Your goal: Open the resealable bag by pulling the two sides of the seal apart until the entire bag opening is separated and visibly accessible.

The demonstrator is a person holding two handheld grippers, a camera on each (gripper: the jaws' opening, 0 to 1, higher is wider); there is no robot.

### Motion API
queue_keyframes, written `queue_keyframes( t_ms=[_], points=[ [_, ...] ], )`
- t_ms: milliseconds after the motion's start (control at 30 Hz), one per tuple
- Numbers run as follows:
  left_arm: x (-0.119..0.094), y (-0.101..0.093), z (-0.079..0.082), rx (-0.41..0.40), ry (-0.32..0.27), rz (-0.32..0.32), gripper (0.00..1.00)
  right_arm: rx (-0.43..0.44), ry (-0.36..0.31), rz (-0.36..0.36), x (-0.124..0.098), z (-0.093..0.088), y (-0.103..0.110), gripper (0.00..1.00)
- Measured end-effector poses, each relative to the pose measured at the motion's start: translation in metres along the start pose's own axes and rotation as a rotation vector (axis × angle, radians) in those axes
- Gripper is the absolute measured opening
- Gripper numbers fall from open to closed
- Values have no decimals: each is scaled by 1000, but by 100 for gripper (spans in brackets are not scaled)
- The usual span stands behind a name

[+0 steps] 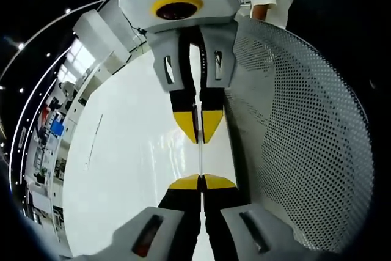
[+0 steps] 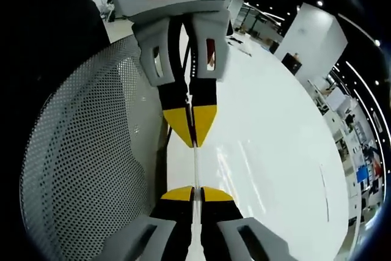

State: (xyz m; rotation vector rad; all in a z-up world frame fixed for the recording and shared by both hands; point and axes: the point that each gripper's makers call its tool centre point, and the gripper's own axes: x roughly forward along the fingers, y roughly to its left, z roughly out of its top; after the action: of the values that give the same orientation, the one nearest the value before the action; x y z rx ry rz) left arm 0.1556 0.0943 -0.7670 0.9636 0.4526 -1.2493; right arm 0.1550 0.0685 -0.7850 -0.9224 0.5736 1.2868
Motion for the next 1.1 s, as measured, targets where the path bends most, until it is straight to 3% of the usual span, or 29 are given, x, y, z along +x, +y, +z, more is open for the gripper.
queue_keyframes(
  t_ms=[1100],
  points=[
    [-4,3,-13,-32,16,29,0,38,53,-5,-7,-30,1,0]
  ],
)
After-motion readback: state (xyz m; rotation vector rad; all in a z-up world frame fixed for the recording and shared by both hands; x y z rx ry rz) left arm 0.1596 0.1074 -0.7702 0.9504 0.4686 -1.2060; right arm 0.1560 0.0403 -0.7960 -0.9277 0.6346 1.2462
